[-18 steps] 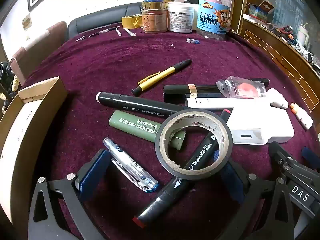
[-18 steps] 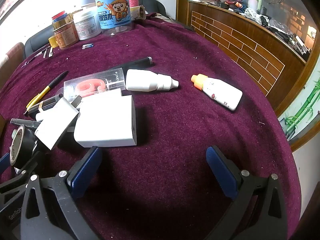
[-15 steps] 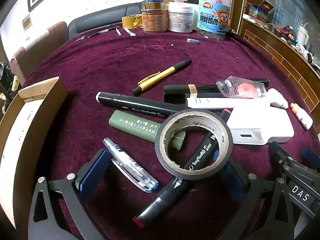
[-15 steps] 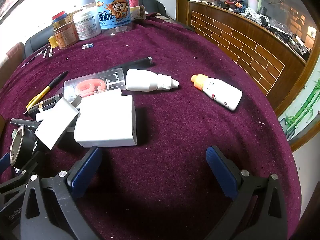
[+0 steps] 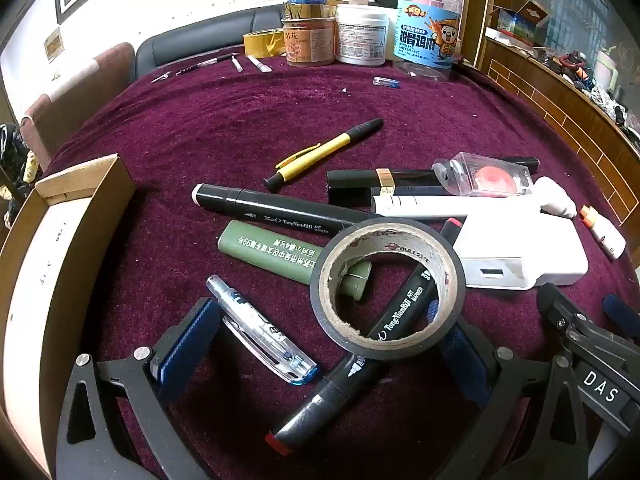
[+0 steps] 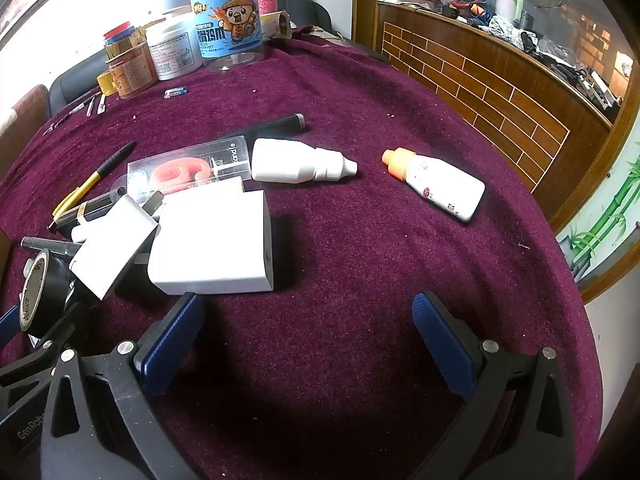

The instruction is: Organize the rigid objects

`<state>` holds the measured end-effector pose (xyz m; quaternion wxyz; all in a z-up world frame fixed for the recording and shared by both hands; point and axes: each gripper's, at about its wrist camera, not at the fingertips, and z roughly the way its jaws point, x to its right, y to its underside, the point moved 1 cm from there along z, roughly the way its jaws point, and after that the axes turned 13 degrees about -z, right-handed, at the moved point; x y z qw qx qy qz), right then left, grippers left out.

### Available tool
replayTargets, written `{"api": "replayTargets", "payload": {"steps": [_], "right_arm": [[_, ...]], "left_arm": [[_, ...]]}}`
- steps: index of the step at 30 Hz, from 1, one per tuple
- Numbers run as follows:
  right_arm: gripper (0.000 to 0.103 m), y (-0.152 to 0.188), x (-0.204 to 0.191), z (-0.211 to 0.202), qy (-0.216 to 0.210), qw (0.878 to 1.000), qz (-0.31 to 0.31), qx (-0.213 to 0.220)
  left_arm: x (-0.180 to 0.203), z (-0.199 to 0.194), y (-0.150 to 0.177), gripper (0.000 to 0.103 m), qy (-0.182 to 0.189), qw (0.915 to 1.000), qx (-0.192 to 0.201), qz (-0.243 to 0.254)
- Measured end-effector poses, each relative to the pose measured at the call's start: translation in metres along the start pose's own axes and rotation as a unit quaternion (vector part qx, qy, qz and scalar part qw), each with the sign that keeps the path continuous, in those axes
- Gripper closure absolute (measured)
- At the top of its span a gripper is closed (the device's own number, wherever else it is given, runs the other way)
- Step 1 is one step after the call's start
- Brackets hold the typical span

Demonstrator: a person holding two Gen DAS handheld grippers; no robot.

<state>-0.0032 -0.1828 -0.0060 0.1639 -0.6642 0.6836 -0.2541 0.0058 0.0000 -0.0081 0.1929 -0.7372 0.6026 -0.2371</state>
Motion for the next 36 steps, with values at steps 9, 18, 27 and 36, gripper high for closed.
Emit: {"api": "replayTargets", "payload": {"steps": [9, 18, 27, 36], "right_arm": [[0.000, 0.000, 0.000, 0.000, 0.000, 1.000, 0.000, 0.000], [0.000, 0.000, 0.000, 0.000, 0.000, 1.000, 0.000, 0.000], [0.000, 0.000, 0.001, 0.000, 0.000, 1.000, 0.000, 0.000], [0.000, 0.006, 0.012, -0.006, -0.063, 0.998, -0.026, -0.002]], "left_arm": [[0.000, 0.000, 0.000, 0.001, 0.000, 1.0000, 0.000, 0.000], [0.000, 0.000, 0.000, 0.001, 0.000, 1.0000, 0.000, 0.000], [0.000, 0.000, 0.000, 0.001, 0.003, 1.0000, -0.003, 0.004], [-0.005, -0.012, 0.010, 0.002, 0.036, 0.9933, -0.079, 0.076]]}}
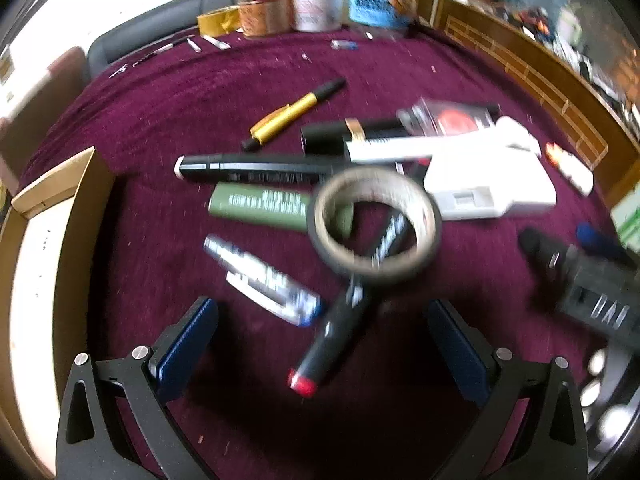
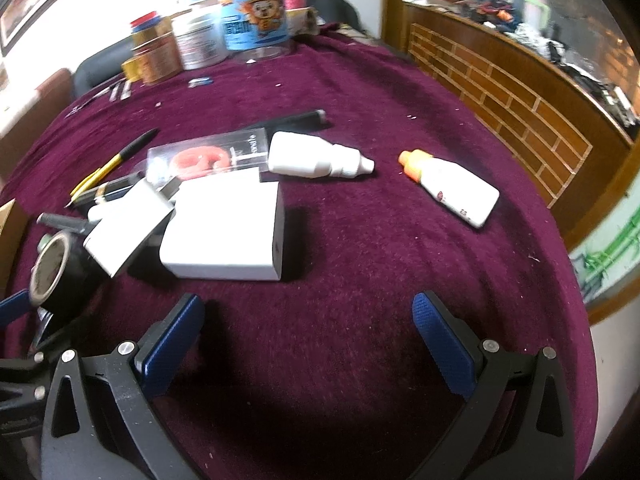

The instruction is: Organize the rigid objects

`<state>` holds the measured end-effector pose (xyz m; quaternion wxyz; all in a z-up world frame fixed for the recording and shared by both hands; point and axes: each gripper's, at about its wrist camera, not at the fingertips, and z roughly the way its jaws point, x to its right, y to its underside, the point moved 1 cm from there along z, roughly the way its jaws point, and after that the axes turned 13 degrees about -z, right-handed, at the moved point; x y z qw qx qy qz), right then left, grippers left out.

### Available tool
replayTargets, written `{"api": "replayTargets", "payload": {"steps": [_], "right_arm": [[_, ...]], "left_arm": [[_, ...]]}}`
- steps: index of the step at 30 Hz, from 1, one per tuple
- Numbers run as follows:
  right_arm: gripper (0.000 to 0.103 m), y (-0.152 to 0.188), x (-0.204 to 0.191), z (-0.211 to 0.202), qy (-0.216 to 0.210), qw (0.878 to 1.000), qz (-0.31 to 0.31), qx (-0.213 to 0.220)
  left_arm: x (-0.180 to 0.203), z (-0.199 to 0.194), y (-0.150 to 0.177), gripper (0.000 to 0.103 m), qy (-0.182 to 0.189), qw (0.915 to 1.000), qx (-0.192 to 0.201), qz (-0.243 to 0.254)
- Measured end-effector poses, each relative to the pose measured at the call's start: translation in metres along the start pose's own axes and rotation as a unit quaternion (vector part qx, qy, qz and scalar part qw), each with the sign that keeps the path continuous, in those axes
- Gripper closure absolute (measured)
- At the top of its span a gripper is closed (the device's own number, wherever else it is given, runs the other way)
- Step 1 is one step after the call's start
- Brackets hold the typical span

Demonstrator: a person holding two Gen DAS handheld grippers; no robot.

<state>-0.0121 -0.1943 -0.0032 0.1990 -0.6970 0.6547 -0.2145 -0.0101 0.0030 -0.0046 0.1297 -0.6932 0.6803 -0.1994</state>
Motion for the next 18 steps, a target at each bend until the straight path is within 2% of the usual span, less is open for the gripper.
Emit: {"api": "replayTargets", "payload": {"steps": [3, 6, 7, 10, 12, 14, 16, 18], "right_arm": [[0.000, -0.001, 0.001, -0.001, -0.010, 1.000, 0.019, -0.011], [0.000, -0.004, -0.015, 0.005, 0.022, 0.999, -0.029, -0.037], [0.000, -0.004, -0.013, 0.006, 0.017, 0.999, -0.020, -0.043], [0.000, -0.006, -0.013, 0.007, 0.017, 0.998, -0.018, -0.059], [0.001, -0.003, -0.015, 0.001, 0.030, 0.998, -0.015, -0.061], [0.001, -0.001, -0.016, -0.012, 0.041, 0.998, -0.016, -0.041], [0.001, 0.000, -0.020, -0.037, 0.053, 0.998, -0.016, 0.009], [0.001, -0.002, -0.023, -0.071, 0.067, 0.993, -0.009, 0.093]], "left_arm": [[0.001, -0.003, 0.007, 0.001, -0.002, 0.9999, 0.013, 0.004], [0.000, -0.006, 0.012, 0.001, 0.004, 0.9992, 0.035, 0.018], [0.000, -0.006, 0.013, 0.001, 0.006, 0.9990, 0.040, 0.020], [-0.002, -0.008, 0.015, 0.001, 0.009, 0.9990, 0.038, 0.020], [-0.007, -0.010, 0.017, 0.002, 0.018, 0.9991, 0.036, 0.014], [-0.013, -0.014, 0.020, 0.002, 0.031, 0.9988, 0.038, 0.010], [-0.020, -0.020, 0.021, 0.002, 0.048, 0.9977, 0.046, -0.007], [-0.030, -0.030, 0.021, 0.002, 0.073, 0.9952, 0.059, -0.026]]}}
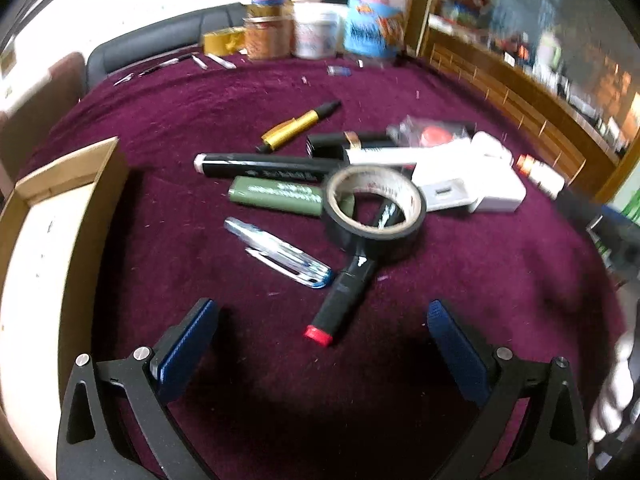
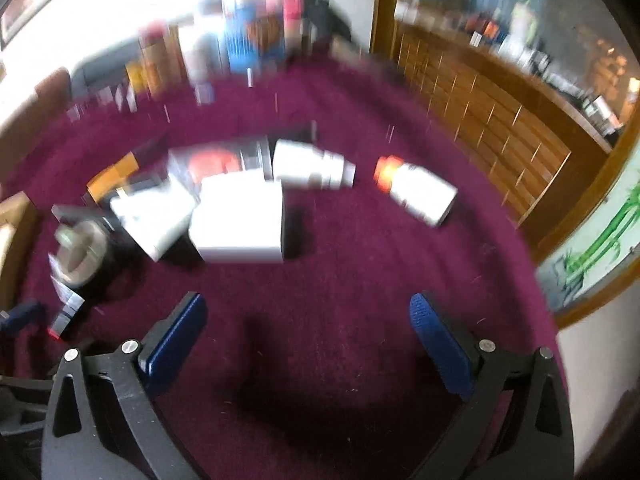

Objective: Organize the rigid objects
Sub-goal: 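Close the left tool on the black tape roll while the right tool grasps the clear pen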

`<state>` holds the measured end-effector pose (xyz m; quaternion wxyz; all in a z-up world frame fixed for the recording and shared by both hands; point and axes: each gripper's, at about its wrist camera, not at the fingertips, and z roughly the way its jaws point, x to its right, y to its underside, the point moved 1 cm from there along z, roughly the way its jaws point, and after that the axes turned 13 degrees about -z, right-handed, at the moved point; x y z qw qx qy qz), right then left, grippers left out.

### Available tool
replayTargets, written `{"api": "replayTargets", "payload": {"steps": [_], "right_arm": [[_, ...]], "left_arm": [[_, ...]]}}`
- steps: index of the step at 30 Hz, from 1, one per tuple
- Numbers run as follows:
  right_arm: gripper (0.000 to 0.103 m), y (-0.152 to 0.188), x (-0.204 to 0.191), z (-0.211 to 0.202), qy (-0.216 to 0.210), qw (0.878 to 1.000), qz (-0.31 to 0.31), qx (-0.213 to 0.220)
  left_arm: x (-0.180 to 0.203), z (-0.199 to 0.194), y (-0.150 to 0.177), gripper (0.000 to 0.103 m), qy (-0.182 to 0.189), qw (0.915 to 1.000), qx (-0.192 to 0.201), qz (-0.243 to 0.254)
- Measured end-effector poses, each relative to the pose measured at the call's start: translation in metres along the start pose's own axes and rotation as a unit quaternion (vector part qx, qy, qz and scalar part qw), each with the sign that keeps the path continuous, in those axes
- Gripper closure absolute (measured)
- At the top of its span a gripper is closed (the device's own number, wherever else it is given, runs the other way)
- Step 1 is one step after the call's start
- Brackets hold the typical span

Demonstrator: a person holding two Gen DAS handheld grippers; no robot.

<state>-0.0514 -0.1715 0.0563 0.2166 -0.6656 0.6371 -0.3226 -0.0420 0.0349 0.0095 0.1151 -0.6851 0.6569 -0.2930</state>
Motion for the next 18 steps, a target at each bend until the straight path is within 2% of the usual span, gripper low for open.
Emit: {"api": "replayTargets", "payload": {"steps": [2, 3, 4, 6, 7, 11, 12, 13, 16, 18], "right_arm": [[0.001, -0.006, 0.006, -0.032, -0.003, 0.995, 0.019, 0.101], [0.000, -0.007, 0.010, -0.039, -0.033, 0.989, 0.037, 0.139], [0.000, -0.011, 0.013, -0.034, -0.066, 0.988, 0.051, 0.133], [0.000, -0.023, 0.010, -0.005, -0.114, 0.990, 0.050, 0.066], [0.001, -0.024, 0.009, 0.007, -0.110, 0.991, 0.053, 0.055], [0.001, -0.012, 0.014, 0.036, -0.041, 0.995, 0.067, 0.053], [0.003, -0.009, 0.017, 0.046, -0.036, 0.996, 0.076, 0.027], [0.008, -0.009, 0.026, 0.045, -0.049, 0.995, 0.087, 0.025], [0.008, -0.006, 0.033, 0.046, -0.061, 0.993, 0.097, 0.030], [0.008, -0.008, 0.031, 0.046, -0.068, 0.994, 0.086, 0.027]], "left_arm": [[-0.006, -0.013, -0.003, 0.002, 0.017, 0.9996, 0.017, -0.012], [-0.008, -0.019, -0.005, 0.002, 0.019, 0.9993, 0.027, -0.014], [-0.012, -0.028, -0.009, 0.002, 0.019, 0.9987, 0.043, -0.017], [-0.016, -0.036, -0.016, 0.002, 0.017, 0.9981, 0.056, -0.020], [-0.019, -0.041, -0.022, 0.002, 0.014, 0.9978, 0.060, -0.024], [-0.026, -0.046, -0.035, 0.003, 0.013, 0.9976, 0.055, -0.039], [-0.028, -0.046, -0.036, 0.004, 0.012, 0.9977, 0.053, -0.041], [-0.028, -0.044, -0.037, 0.006, 0.012, 0.9978, 0.049, -0.043], [-0.021, -0.035, -0.044, 0.011, 0.019, 0.9984, 0.038, -0.038], [-0.016, -0.029, -0.046, 0.011, 0.015, 0.9987, 0.036, -0.034]]}}
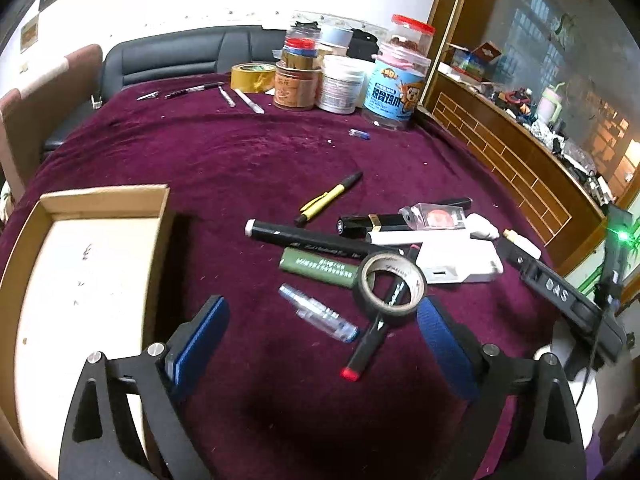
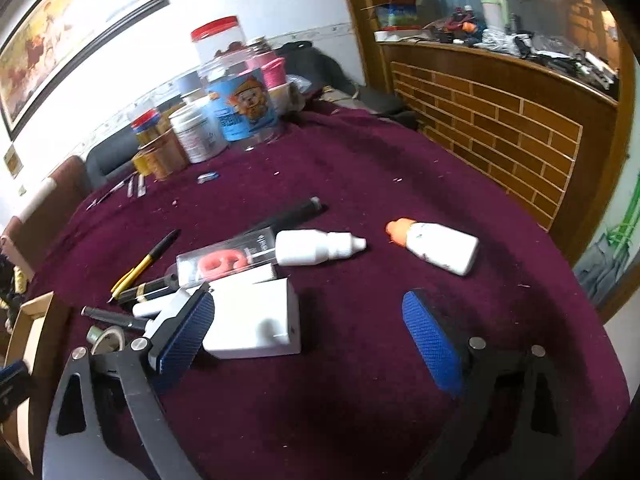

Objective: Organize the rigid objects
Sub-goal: 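Close the left tool on the black tape roll while the right tool grasps the clear pen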

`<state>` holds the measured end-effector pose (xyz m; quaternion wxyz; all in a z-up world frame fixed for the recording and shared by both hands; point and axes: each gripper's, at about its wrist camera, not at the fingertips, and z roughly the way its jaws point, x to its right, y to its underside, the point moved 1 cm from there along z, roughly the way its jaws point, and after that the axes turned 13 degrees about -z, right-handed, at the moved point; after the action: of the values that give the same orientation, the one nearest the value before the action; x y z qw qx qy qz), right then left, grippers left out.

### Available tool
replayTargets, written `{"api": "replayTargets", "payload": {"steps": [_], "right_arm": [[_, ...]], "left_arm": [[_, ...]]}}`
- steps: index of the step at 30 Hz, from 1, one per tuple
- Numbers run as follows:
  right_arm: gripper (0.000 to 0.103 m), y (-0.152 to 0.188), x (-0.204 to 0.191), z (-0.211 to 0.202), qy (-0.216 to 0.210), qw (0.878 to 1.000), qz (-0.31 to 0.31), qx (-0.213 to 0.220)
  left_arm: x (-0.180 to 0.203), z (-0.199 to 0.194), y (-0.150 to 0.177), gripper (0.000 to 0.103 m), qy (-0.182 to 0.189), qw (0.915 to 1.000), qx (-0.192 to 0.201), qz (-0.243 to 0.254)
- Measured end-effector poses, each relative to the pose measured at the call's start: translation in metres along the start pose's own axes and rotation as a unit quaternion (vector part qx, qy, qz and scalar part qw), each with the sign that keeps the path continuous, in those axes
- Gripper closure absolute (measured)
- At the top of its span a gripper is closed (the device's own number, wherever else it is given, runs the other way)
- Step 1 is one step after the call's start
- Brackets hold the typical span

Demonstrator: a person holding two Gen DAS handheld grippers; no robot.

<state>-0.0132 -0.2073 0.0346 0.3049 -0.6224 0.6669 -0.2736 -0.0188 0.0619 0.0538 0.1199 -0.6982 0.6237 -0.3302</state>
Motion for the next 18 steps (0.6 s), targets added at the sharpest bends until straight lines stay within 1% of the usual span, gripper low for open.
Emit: {"api": "replayTargets", "payload": {"steps": [4, 7, 9, 10, 11, 12, 13, 14, 16, 18], "right_arm": [[0.008, 0.003, -0.005, 0.000, -0.004, 1.000, -0.010, -0.002], [0.008, 0.005, -0.006, 0.005, -0.008, 1.000, -0.004, -0.009], [0.008, 0.004, -0.003, 0.007, -0.012, 1.000, 0.003, -0.011], [0.008, 0.004, -0.002, 0.008, -0.013, 1.000, 0.007, -0.012], [0.008, 0.004, -0.001, 0.008, -0.014, 1.000, 0.010, -0.013], [0.008, 0.005, 0.000, 0.009, -0.015, 1.000, 0.013, -0.015], [0.008, 0.005, 0.000, 0.009, -0.015, 1.000, 0.015, -0.015], [0.007, 0.005, 0.000, 0.009, -0.016, 1.000, 0.015, -0.015], [0.007, 0.005, -0.001, 0.009, -0.015, 1.000, 0.015, -0.016], [0.007, 0.004, -0.002, 0.011, -0.016, 1.000, 0.012, -0.019]], "left_arm": [[0.013, 0.019, -0.003, 0.011, 0.010, 0.9996, -0.025, -0.002], [0.027, 0.032, -0.002, 0.011, 0.000, 0.9990, -0.037, 0.025], [0.034, 0.039, -0.003, 0.013, 0.007, 0.9984, -0.043, 0.036], [0.035, 0.043, -0.005, 0.028, 0.009, 0.9982, -0.045, 0.037], [0.034, 0.049, -0.008, 0.041, 0.006, 0.9980, -0.055, 0.029], [0.032, 0.055, -0.010, 0.066, 0.012, 0.9970, -0.073, 0.019], [0.030, 0.059, -0.011, 0.077, 0.026, 0.9956, -0.089, 0.009], [0.027, 0.062, -0.010, 0.083, 0.035, 0.9944, -0.100, -0.002], [0.024, 0.062, -0.008, 0.083, 0.042, 0.9940, -0.101, -0.006], [0.026, 0.061, -0.006, 0.083, 0.038, 0.9947, -0.096, 0.002]]}}
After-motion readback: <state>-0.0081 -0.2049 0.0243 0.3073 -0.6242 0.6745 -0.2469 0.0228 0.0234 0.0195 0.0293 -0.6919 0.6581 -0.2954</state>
